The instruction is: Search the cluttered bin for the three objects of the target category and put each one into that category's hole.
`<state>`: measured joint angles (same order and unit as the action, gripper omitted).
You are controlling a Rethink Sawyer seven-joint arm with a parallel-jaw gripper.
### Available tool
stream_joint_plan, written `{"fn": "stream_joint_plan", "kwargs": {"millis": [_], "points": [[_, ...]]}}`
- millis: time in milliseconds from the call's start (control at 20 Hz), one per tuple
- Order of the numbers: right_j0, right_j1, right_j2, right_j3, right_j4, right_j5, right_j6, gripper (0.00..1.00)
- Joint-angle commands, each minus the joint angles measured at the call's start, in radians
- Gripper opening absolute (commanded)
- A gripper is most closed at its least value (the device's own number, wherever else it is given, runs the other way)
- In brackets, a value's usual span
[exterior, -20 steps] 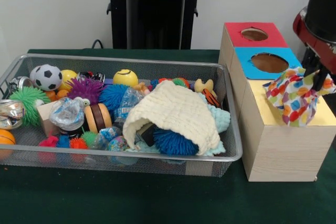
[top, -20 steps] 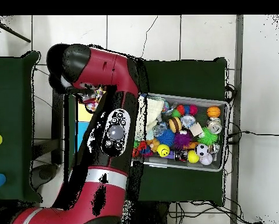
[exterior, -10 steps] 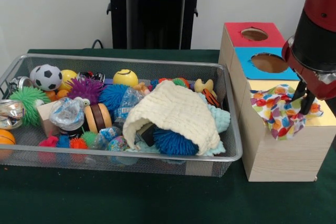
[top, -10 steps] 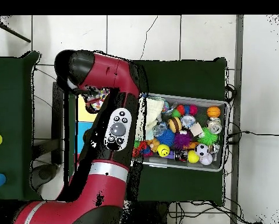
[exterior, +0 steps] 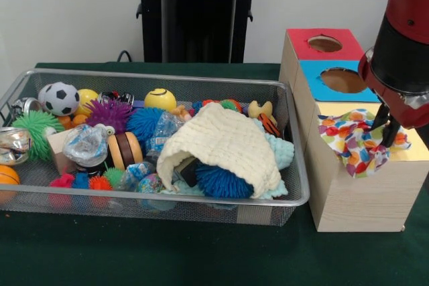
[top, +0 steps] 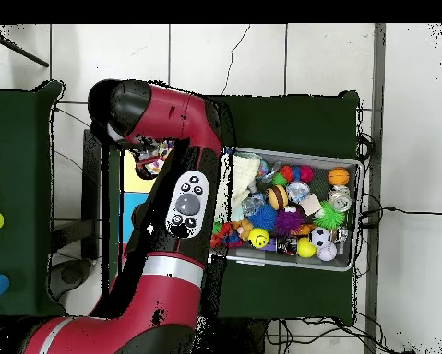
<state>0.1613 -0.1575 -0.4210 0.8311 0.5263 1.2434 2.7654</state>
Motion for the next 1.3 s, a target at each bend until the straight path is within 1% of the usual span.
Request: {"fn": "stream_joint_plan", "kwargs": {"millis": [50, 200, 250, 400, 550, 1000, 1300], "points": [[-0.011, 0.030, 0.054, 0.167, -0.007, -0.032, 0.220, 0.00], [-0.002, 0.009, 0.040, 0.186, -0.010, 0.004, 0.239, 0.00], [-0.003, 0.016, 0.034, 0.174, -0.017, 0.017, 0.240, 0.00], [0.002, 0.025, 0.015, 0.172, -0.036, 0.018, 0.245, 0.00], [0.011, 0.017, 0.007, 0.187, -0.039, 0.017, 0.250, 0.00], [0.026, -0.020, 0.001, 0.274, -0.029, -0.022, 0.243, 0.00], [0.033, -0.050, -0.005, 0.335, -0.030, -0.048, 0.212, 0.00]]}}
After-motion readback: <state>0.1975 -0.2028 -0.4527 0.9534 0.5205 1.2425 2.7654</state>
